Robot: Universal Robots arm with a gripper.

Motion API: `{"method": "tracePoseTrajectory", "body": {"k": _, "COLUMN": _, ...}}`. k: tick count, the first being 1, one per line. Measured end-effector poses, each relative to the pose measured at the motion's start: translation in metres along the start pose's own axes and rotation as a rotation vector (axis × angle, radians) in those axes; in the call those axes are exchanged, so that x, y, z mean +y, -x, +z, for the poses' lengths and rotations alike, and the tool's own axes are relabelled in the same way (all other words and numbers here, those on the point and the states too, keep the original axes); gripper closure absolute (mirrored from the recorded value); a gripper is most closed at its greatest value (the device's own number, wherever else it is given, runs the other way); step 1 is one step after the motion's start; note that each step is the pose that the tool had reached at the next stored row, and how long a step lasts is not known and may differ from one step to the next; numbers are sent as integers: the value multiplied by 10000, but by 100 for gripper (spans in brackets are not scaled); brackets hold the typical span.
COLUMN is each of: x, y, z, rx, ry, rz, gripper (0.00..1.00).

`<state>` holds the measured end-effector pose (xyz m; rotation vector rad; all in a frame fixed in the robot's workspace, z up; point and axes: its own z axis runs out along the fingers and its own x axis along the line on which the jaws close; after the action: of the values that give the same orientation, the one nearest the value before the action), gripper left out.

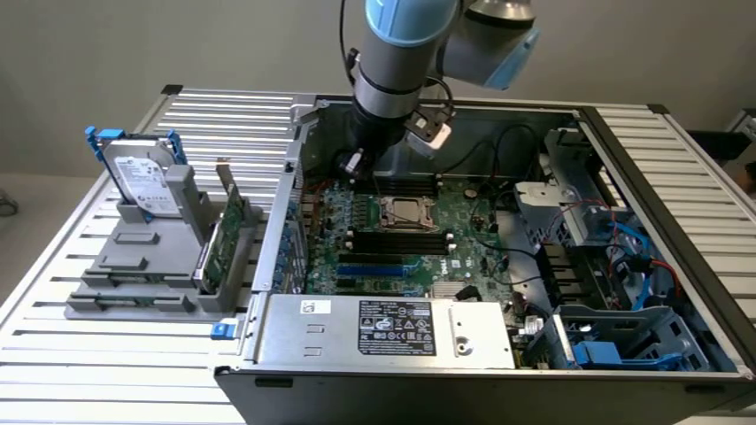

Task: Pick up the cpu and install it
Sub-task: 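Close the cpu cover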

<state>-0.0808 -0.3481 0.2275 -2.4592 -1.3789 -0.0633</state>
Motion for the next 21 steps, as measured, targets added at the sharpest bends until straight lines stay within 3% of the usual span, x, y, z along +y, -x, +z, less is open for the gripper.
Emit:
{"method": "tracePoseTrajectory", "body": {"k": 11, "x": -97, "y": 13, "z": -138, "rx": 88, "ry": 42, "rz": 184, "gripper": 89}}
{"method": "tracePoseTrajectory", "body": {"k": 16, "x": -104, "y": 10, "z": -156, "rx": 182, "ry": 159, "rz": 297, "gripper": 89}}
{"method": "tracePoseTrajectory", "body": {"k": 21, "x": -102, "y": 9, "z": -157, "rx": 331, "ry": 369, "rz": 392, "gripper": 89}}
